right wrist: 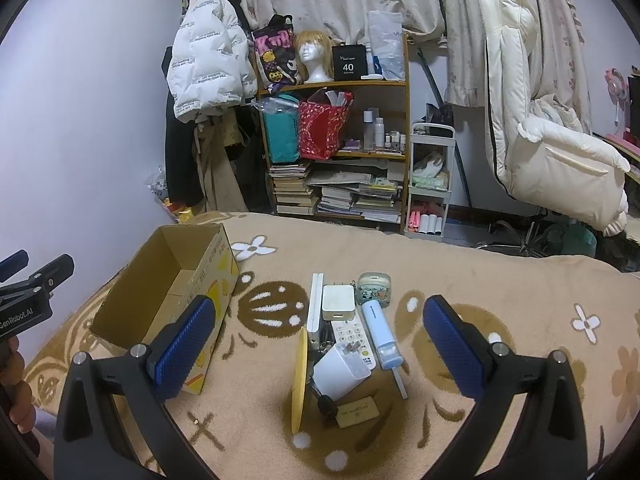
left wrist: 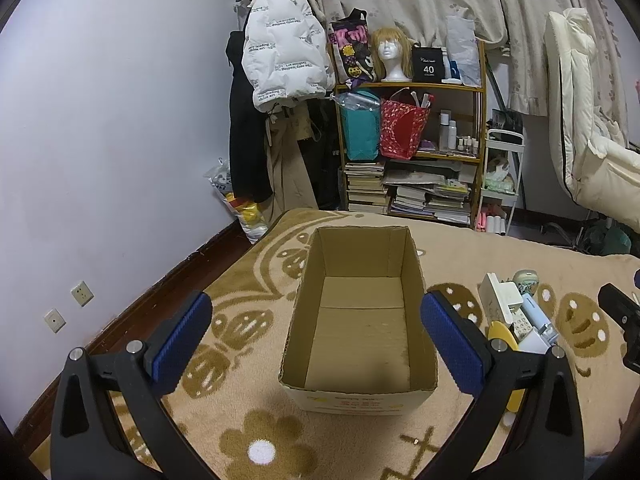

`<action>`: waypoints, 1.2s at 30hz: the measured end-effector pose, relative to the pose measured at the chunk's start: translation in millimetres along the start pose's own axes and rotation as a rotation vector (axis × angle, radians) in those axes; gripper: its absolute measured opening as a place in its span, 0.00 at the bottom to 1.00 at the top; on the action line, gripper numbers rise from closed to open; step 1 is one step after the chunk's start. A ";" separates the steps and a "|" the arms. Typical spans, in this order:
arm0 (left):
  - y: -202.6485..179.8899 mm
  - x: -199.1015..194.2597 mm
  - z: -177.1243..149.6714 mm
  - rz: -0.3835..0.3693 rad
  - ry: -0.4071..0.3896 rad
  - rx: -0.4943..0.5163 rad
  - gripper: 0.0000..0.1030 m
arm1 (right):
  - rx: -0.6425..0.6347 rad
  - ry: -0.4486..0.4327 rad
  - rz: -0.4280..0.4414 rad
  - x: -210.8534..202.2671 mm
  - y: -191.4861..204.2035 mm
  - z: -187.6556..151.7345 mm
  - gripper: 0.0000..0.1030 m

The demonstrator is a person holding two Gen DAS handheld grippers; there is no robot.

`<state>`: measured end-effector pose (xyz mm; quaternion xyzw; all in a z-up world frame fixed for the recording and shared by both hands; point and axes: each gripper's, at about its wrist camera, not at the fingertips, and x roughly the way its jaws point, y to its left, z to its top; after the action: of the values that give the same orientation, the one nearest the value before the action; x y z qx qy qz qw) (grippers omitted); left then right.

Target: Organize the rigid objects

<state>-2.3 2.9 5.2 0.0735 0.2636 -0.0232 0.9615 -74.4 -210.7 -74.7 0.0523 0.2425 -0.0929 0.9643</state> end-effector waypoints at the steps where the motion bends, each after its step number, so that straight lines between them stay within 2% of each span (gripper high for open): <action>1: 0.1 0.5 -0.1 0.000 0.001 -0.001 1.00 | 0.001 0.000 0.000 -0.2 -0.1 0.0 1.00; 36: -0.9 -1.5 -0.3 0.008 -0.007 0.016 1.00 | 0.007 0.004 0.004 0.1 0.0 0.6 1.00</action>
<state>-3.8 2.0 5.6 0.0820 0.2598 -0.0216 0.9619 -74.1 -210.8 -74.2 0.0563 0.2439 -0.0917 0.9638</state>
